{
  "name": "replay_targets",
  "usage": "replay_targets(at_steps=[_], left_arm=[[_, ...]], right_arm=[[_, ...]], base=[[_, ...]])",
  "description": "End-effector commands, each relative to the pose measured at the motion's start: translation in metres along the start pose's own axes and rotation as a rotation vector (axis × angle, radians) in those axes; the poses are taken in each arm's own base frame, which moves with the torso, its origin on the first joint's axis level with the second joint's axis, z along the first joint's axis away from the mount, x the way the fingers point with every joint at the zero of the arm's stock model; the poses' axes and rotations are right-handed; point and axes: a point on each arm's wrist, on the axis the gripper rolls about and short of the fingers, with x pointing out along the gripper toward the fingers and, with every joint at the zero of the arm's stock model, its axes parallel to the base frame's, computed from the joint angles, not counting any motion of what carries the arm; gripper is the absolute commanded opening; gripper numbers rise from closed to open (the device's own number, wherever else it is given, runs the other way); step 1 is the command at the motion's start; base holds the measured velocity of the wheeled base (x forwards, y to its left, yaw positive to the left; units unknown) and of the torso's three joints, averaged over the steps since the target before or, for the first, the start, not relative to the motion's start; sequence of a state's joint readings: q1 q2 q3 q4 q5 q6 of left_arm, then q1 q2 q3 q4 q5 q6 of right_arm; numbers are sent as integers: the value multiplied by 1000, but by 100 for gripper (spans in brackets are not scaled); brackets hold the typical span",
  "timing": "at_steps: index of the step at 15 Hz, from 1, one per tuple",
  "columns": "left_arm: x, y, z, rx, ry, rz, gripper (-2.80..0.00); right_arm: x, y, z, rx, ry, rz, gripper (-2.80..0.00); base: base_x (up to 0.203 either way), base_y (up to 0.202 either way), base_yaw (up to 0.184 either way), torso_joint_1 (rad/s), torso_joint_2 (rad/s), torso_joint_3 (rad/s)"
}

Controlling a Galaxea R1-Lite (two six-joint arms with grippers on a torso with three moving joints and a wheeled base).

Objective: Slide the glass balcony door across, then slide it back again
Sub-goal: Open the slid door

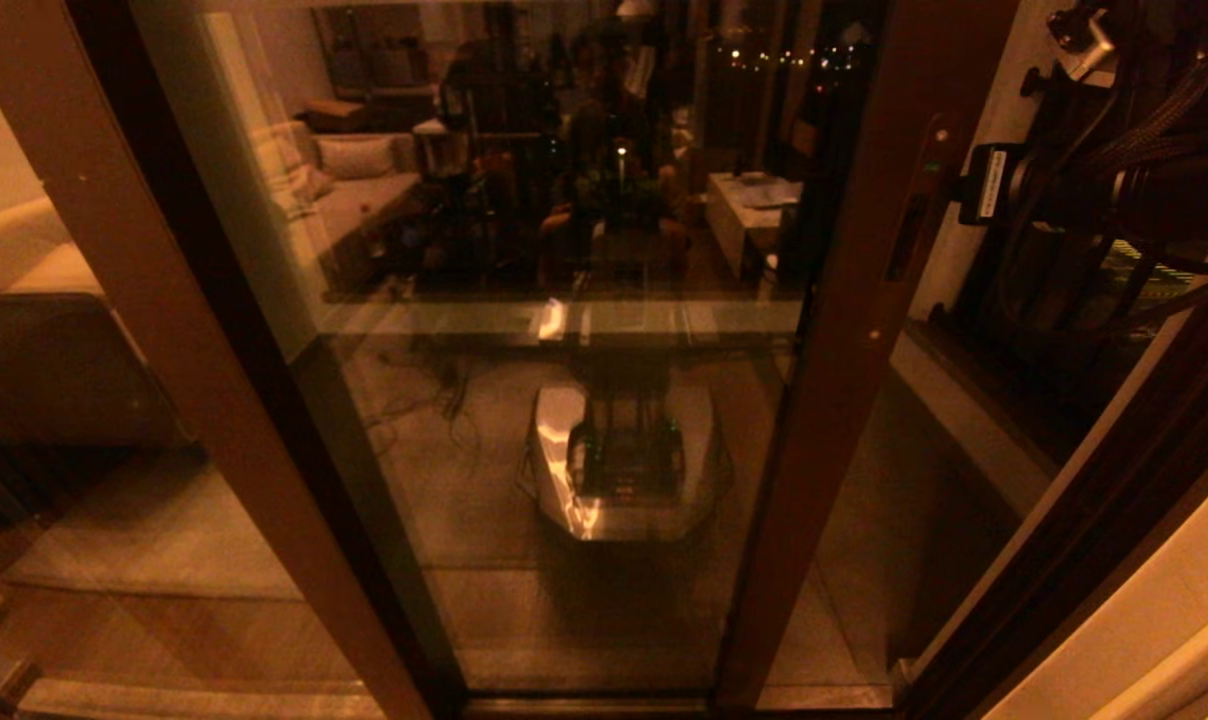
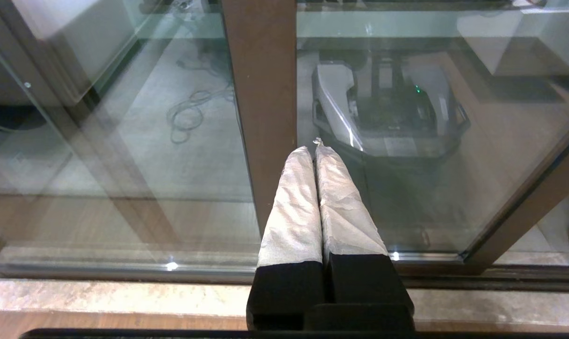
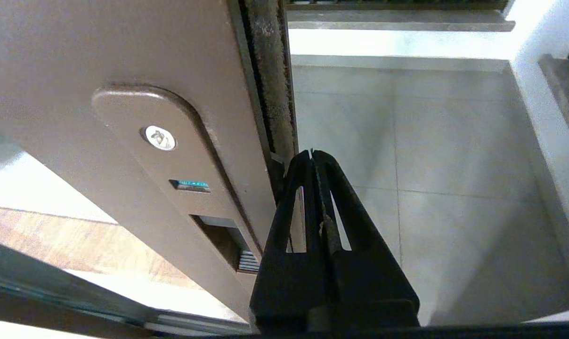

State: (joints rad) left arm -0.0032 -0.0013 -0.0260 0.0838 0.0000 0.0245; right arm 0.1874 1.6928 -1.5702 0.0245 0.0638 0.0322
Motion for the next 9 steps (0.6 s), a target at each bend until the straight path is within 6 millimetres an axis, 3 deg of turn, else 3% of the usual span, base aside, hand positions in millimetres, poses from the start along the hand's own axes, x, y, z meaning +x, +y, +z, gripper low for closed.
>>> replay_targets(at_steps=[1,9], left_arm=[[0,0,0,0,0,0,-280],[0,0,0,0,0,0,-280]], right_arm=[[2,5,-1,-2,6,15,-280],[7,25,-5,-12,17,33,-280]], base=[[0,0,0,0,0,0],[0,0,0,0,0,0]])
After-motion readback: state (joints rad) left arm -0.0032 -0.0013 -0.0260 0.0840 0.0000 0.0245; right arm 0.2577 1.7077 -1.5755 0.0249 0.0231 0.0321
